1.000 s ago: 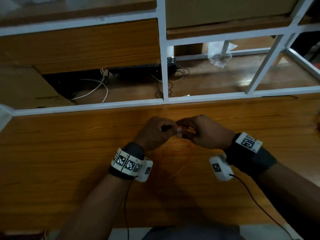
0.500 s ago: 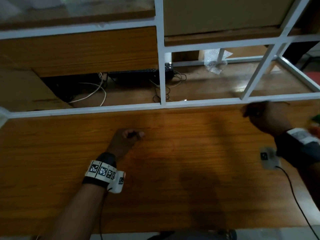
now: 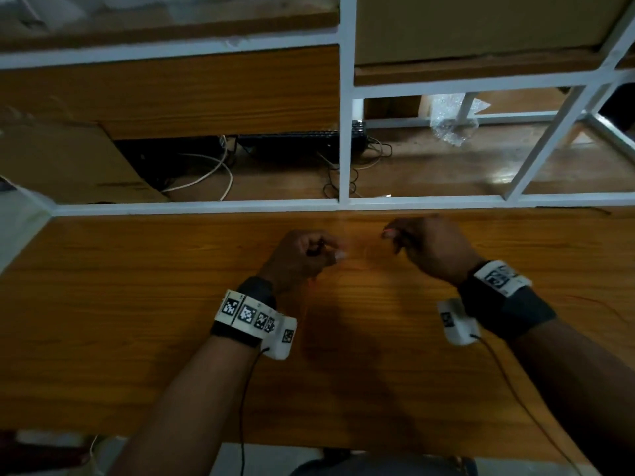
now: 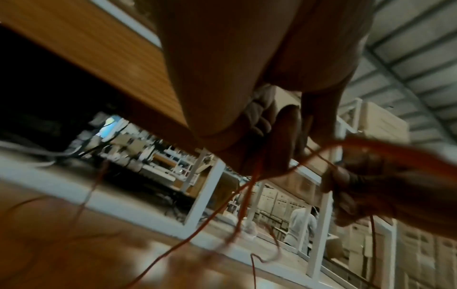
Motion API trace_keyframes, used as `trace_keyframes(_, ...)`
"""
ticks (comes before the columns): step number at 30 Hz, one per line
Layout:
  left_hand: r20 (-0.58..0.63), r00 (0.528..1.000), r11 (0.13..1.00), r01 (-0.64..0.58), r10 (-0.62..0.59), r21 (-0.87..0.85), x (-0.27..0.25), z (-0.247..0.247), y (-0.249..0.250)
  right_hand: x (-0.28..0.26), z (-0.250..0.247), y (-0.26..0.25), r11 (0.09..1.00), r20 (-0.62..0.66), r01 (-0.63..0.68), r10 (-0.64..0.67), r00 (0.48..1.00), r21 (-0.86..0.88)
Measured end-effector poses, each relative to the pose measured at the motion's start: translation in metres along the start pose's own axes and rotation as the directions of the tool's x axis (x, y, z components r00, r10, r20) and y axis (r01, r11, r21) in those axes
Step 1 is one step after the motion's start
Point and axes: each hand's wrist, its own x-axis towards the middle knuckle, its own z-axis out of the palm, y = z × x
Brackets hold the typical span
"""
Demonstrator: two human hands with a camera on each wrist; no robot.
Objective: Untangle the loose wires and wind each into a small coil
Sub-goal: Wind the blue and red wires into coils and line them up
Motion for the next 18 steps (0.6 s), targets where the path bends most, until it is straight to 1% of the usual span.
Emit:
trace_keyframes(2,-0.017,0.996,0.996,0.084,-0.084,-0.003,-0.011,-0.008,-0.016,0.000,-0.014,0.030,0.996,-0.068,-0.083,0.081,0.994,-0.026)
trace_keyframes(4,-0.074,0.988,0.988,0.142,-0.138,0.056,-0.020,-0.017,-0.032,0.000,-0.025,0.057,0.985,-0.150,-0.159,0.148,0.978,-0.063)
trace_keyframes(6,-0.130,0.972,0.977,0.204,-0.195,0.060,-0.029,-0.029,-0.048,-0.002,-0.037,0.076,0.967,-0.262,-0.228,0.192,0.946,-0.115)
trace_keyframes(7,-0.158,0.962,0.973,0.230,-0.221,0.037,-0.033,-0.035,-0.055,-0.003,-0.040,0.085,0.951,-0.301,-0.280,0.232,0.925,-0.128)
trace_keyframes(8,-0.182,0.955,0.969,0.245,-0.236,0.025,-0.037,-0.041,-0.059,-0.004,-0.041,0.089,0.934,-0.314,-0.335,0.282,0.907,-0.128)
trace_keyframes(9,-0.204,0.949,0.967,0.251,-0.240,0.033,-0.039,-0.045,-0.062,-0.005,-0.040,0.093,0.912,-0.283,-0.386,0.338,0.898,-0.137)
trace_keyframes(11,-0.242,0.945,0.963,0.250,-0.219,0.103,-0.040,-0.049,-0.064,-0.008,-0.028,0.090,0.869,-0.105,-0.429,0.416,0.903,-0.246)
trace_keyframes(12,-0.243,0.949,0.957,0.242,-0.199,0.162,-0.040,-0.048,-0.062,-0.009,-0.019,0.083,0.853,0.000,-0.409,0.433,0.902,-0.325)
trace_keyframes(13,-0.222,0.959,0.946,0.228,-0.176,0.232,-0.039,-0.045,-0.059,-0.009,-0.009,0.073,0.841,0.085,-0.355,0.423,0.902,-0.409)
trace_keyframes(14,-0.184,0.972,0.932,0.200,-0.149,0.302,-0.037,-0.039,-0.054,-0.007,-0.001,0.058,0.849,0.152,-0.285,0.385,0.910,-0.445)
trace_keyframes(15,-0.140,0.983,0.918,0.160,-0.116,0.362,-0.034,-0.033,-0.050,-0.004,0.006,0.038,0.877,0.194,-0.193,0.303,0.933,-0.439)
trace_keyframes(16,-0.100,0.992,0.908,0.107,-0.073,0.405,-0.030,-0.026,-0.046,0.001,0.012,0.013,0.915,0.234,-0.079,0.184,0.955,-0.395)
trace_keyframes(17,-0.068,0.997,0.899,0.057,-0.030,0.435,-0.026,-0.020,-0.041,0.007,0.018,-0.006,0.947,0.288,0.021,0.076,0.955,-0.320)
trace_keyframes(18,-0.048,0.999,0.890,0.017,0.006,0.455,-0.022,-0.015,-0.037,0.011,0.023,-0.028,0.972,0.367,0.086,0.000,0.930,-0.218)
